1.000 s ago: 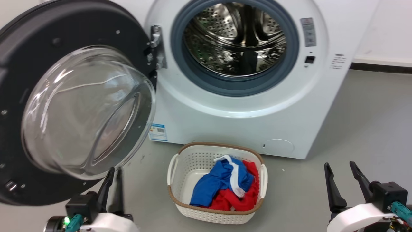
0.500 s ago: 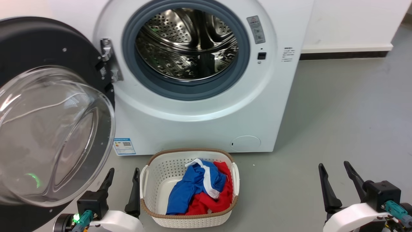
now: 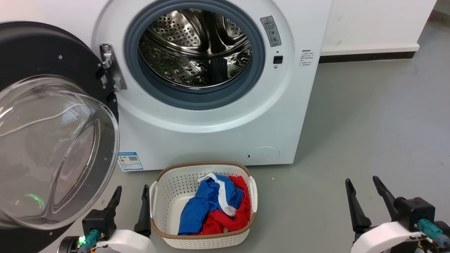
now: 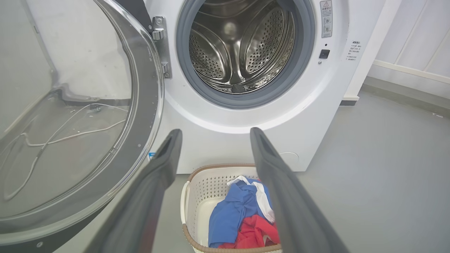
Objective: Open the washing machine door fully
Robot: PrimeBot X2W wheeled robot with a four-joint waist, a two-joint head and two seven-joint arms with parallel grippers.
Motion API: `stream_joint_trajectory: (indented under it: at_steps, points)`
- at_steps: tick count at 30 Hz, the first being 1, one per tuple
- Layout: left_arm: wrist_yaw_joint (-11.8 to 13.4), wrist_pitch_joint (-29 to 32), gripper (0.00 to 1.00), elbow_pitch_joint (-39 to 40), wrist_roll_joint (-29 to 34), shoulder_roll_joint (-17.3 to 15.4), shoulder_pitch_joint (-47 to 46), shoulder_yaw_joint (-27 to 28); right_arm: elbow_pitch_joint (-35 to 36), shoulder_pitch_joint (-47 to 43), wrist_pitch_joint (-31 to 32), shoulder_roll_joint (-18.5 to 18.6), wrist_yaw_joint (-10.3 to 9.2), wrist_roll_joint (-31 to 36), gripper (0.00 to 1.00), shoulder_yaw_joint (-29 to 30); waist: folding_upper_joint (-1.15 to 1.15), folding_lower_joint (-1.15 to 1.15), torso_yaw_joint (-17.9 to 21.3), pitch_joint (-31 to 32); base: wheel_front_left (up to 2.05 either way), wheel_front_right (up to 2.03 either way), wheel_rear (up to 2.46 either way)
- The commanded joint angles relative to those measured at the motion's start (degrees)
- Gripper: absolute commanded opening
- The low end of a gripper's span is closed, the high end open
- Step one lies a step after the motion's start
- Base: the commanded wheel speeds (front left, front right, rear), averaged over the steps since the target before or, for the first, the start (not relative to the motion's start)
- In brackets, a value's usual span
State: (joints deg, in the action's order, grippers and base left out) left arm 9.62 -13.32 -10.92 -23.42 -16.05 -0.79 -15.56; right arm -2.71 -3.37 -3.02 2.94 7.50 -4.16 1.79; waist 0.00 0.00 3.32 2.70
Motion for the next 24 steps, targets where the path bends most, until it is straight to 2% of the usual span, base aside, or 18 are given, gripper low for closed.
stream_joint_trajectory:
  at_steps: [1,24]
  points:
    - [0.04,-0.39,1.0,-0.12,0.0,-0.12,-0.83,0.16,-0.18,0.81,-0.32,-0.12,-0.02,-0.22,1.0,-0.04,0.0,0.0,-0.07,-0.03,0.0,0.0,0.0]
    - [-0.01,-1.34,1.0,-1.03,-0.25,-0.49,-2.42,0.48,-1.88,1.4,-1.44,-0.12,-0.02,-0.67,1.0,-0.37,0.0,0.0,-0.23,-0.76,0.0,0.0,0.0]
